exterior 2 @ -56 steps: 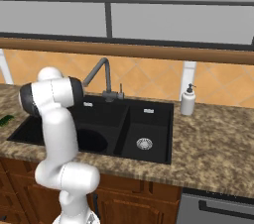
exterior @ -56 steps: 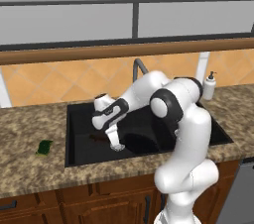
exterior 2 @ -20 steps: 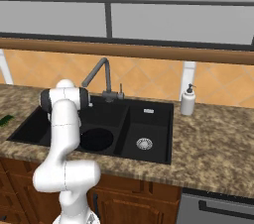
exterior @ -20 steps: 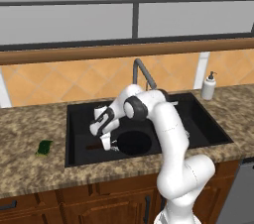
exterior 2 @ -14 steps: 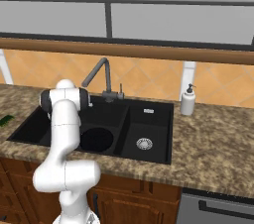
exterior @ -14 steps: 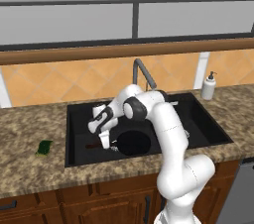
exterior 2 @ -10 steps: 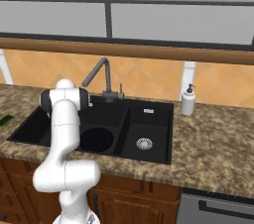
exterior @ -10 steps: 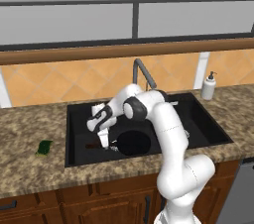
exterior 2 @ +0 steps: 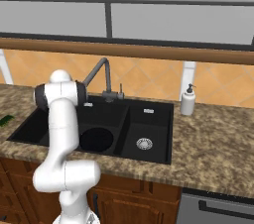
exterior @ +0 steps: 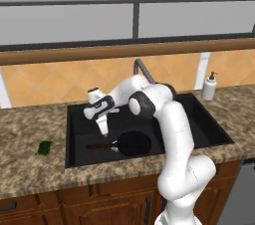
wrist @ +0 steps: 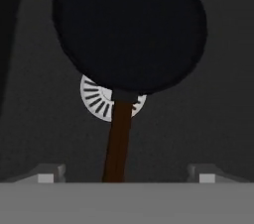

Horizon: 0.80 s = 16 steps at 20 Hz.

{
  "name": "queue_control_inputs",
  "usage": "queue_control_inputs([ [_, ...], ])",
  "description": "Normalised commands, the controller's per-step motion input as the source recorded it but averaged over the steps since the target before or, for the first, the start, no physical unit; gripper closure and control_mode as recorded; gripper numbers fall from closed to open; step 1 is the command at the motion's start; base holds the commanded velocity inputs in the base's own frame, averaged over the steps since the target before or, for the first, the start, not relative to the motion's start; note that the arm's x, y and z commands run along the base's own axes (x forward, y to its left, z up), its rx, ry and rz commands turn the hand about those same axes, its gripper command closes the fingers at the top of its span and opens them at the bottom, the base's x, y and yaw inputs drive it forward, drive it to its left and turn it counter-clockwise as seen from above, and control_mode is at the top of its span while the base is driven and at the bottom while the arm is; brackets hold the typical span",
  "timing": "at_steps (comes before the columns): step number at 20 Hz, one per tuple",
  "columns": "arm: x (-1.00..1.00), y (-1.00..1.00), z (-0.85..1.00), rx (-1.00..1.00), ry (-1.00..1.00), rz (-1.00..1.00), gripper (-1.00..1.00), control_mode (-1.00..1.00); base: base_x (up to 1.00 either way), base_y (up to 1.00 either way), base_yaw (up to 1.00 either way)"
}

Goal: Pick the pan and sponge and place them into the sink. Then turn on the water.

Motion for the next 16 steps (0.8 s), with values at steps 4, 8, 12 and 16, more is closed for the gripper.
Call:
queue_control_inputs([
  [4, -0.18, 0.0, 0.85, 0.0, -0.29, 0.48, -1.0, -1.0, 0.0, 0.0, 0.0],
  [8, -0.25, 0.0, 0.71, 0.0, -0.29, 0.63, -1.0, -1.0, 0.0, 0.0, 0.0],
  [12, -0.13, 0.0, 0.37, 0.03, -0.14, 0.71, -1.0, -1.0, 0.0, 0.0, 0.0],
  [16, -0.13, -0.04, 0.05, 0.1, -0.02, 0.67, -1.0, -1.0, 0.0, 0.0, 0.0],
])
